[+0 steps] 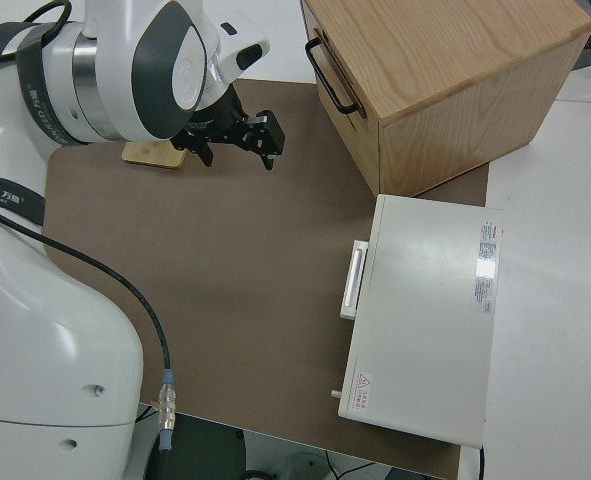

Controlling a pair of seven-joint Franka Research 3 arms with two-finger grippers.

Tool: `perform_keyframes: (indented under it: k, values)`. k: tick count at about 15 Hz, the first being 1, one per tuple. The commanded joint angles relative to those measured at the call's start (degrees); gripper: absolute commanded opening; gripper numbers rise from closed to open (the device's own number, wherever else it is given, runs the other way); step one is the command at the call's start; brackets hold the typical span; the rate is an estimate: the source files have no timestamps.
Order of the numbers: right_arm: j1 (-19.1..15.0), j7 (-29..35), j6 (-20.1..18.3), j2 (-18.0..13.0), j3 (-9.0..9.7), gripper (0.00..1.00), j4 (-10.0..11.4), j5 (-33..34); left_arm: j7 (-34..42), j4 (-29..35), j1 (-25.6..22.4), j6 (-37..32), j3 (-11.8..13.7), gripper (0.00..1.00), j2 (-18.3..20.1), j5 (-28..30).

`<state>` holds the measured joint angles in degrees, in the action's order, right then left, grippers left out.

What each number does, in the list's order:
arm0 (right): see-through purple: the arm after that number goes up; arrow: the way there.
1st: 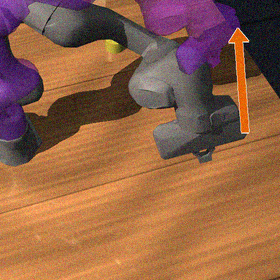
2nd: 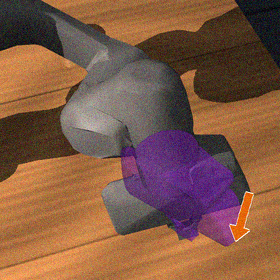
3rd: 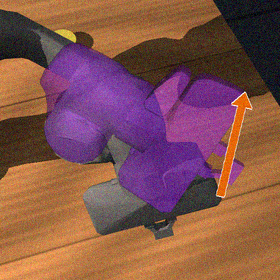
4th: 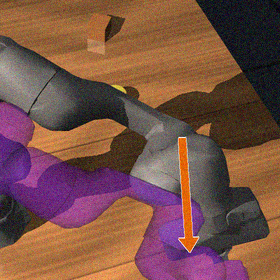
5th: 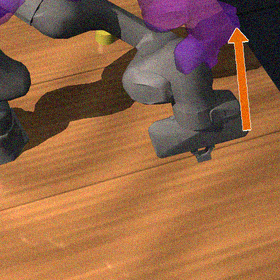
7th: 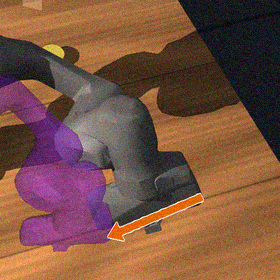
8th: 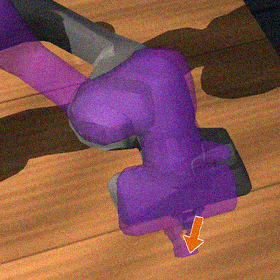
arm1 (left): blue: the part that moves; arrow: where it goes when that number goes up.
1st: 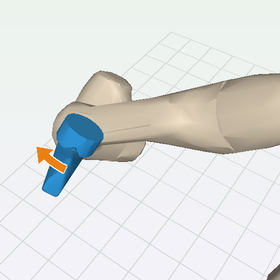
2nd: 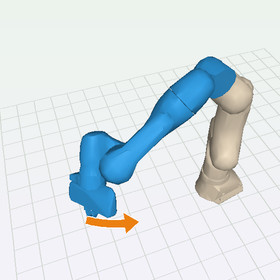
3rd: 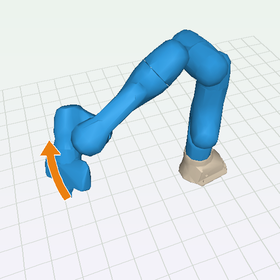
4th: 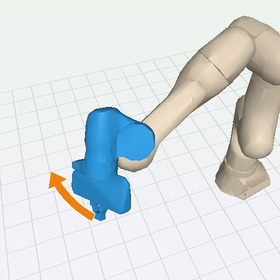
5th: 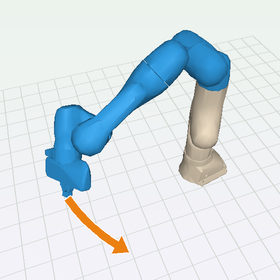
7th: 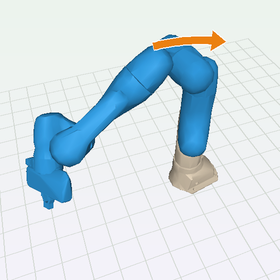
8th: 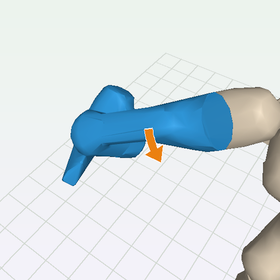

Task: Pick gray plate from low plate rack and place it on table with left arm
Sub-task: 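Lift the gray plate out of the rack with the left gripper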

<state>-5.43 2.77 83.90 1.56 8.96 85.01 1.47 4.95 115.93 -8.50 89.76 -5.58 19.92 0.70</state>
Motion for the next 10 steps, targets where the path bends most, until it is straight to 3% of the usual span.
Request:
perform_keyframes:
  k: [1,5,10]
  values:
    - [0.42,0.22,-0.05,0.02,-0.34,0.983,-0.37,-0.15,-1.17,-0.09,0.33,-1.78,-0.23,0.0,-0.05,6.75]
    - [0.42,0.22,-0.05,0.02,-0.34,0.983,-0.37,-0.15,-0.82,1.13,0.24,-1.6,-0.14,0.0,-1.89,15.01]
    - [0.42,0.22,-0.05,0.02,-0.34,0.983,-0.37,-0.15,-0.11,3.07,1.55,2.78,-0.49,0.0,-6.29,20.47]
